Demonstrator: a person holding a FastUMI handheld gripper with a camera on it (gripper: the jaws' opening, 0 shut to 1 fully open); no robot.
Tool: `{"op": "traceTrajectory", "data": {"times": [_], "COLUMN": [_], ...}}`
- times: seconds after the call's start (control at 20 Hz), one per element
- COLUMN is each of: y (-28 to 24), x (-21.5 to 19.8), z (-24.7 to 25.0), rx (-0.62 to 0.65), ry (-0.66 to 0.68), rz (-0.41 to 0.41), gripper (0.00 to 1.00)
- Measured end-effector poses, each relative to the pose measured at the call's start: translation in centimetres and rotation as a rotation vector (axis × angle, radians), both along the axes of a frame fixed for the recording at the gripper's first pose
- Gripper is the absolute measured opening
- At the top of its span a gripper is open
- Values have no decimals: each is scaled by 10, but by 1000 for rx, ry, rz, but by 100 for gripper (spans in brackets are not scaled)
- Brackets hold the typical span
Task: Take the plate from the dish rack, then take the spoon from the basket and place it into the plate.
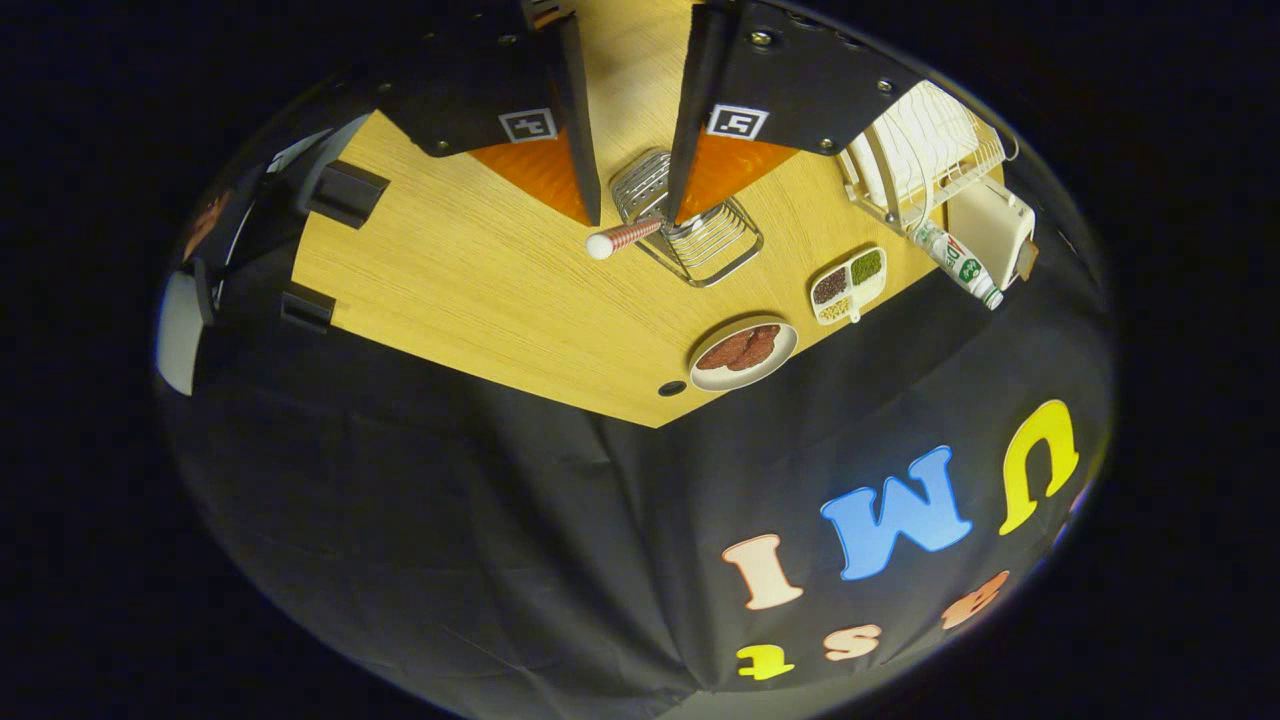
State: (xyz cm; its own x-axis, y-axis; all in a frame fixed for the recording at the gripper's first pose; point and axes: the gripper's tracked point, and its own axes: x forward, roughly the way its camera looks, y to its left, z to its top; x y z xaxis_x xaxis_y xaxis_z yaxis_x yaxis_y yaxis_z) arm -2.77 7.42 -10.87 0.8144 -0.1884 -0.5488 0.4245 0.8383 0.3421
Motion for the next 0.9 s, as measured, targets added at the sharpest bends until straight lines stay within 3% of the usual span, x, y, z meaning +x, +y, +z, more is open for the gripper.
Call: {"op": "traceTrajectory", "data": {"times": [0.4, 0.55, 0.75, 0.9], "y": [-13, -10, -4, 1], "x": [28, 32, 30, 25], "z": [-12, -1, 10, 21], "rx": [108, 102, 63, 11], "ry": [-58, -106, -110, -106], "rz": [-35, -7, 38, 57], "gripper": [40, 16, 5, 5]}}
